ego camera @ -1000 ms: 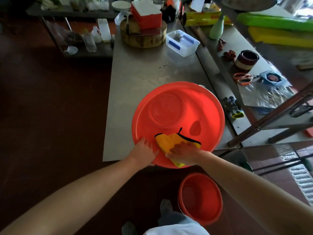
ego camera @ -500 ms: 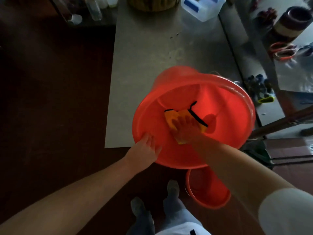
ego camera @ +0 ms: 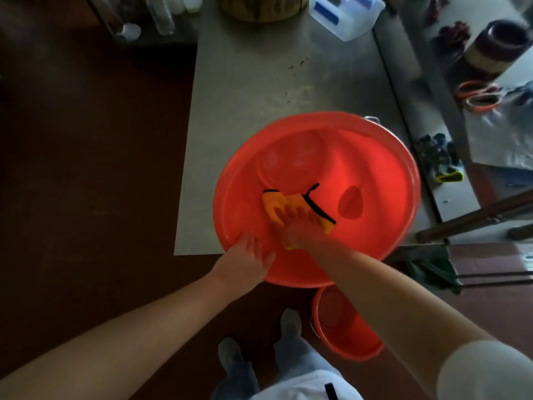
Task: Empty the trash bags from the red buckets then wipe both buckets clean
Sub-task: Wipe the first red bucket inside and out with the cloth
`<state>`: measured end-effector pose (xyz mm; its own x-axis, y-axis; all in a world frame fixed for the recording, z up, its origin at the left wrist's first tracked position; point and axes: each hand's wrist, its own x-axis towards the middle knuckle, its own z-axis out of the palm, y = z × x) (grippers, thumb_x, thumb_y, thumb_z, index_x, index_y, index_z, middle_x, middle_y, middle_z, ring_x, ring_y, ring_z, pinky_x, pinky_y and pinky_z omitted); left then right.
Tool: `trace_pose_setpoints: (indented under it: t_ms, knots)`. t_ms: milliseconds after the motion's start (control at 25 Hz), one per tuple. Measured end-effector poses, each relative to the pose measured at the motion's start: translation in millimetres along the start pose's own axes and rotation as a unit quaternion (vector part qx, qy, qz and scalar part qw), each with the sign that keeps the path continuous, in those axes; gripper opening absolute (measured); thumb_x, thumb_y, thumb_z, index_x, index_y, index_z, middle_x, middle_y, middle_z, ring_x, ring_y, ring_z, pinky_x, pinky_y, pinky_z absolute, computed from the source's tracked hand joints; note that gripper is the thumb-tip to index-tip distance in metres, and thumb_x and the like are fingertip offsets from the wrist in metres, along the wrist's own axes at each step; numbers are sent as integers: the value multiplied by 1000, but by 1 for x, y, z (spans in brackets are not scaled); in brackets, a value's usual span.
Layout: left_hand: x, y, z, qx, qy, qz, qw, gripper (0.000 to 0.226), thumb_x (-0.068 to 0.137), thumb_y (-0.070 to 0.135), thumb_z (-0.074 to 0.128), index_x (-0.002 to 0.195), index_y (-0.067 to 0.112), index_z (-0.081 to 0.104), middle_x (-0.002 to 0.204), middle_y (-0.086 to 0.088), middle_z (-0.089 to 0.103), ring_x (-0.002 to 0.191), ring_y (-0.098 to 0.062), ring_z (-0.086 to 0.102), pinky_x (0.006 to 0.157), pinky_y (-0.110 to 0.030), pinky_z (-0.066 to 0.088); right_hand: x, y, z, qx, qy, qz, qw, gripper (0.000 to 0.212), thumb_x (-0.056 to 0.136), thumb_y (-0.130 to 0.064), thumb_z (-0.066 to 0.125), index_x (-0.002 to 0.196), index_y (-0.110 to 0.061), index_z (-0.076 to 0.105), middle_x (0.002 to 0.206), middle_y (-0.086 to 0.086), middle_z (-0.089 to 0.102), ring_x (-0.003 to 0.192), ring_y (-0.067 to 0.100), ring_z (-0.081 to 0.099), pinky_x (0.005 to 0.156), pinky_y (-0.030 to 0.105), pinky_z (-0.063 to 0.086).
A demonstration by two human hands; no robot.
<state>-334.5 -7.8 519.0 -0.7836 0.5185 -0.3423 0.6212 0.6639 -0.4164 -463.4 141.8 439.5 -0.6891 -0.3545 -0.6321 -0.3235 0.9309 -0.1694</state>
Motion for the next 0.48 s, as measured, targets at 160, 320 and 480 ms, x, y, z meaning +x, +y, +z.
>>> trace_pose_setpoints:
  t_ms: [160,320,480]
  knots:
    - [1,4,5,-47,-3,-34,998,55,101,43,44,147,13,41,138,-36,49,127,-50,49,109,-55,33,-18,48,-17,-70,101,17,992,57,104,-47,38,156,-24,32,164,9,23,152,30,16,124,45,3]
    - [-2,0,-3,-41,-17,-23,999,49,101,37,47,143,12,45,135,-37,51,124,-50,51,108,-55,36,-40,38,-11,-118,58,37,991,60,104,-51,33,159,-29,24,168,8,14,155,30,8,124,50,-1]
    - [-7,-11,-15,-29,10,6,1000,39,81,47,69,110,22,74,81,-8,72,72,-27,68,73,-32,53,-58,-13,5,-28,-23,30,999,62,104,-59,18,160,-39,4,170,-4,0,156,28,3,122,53,4]
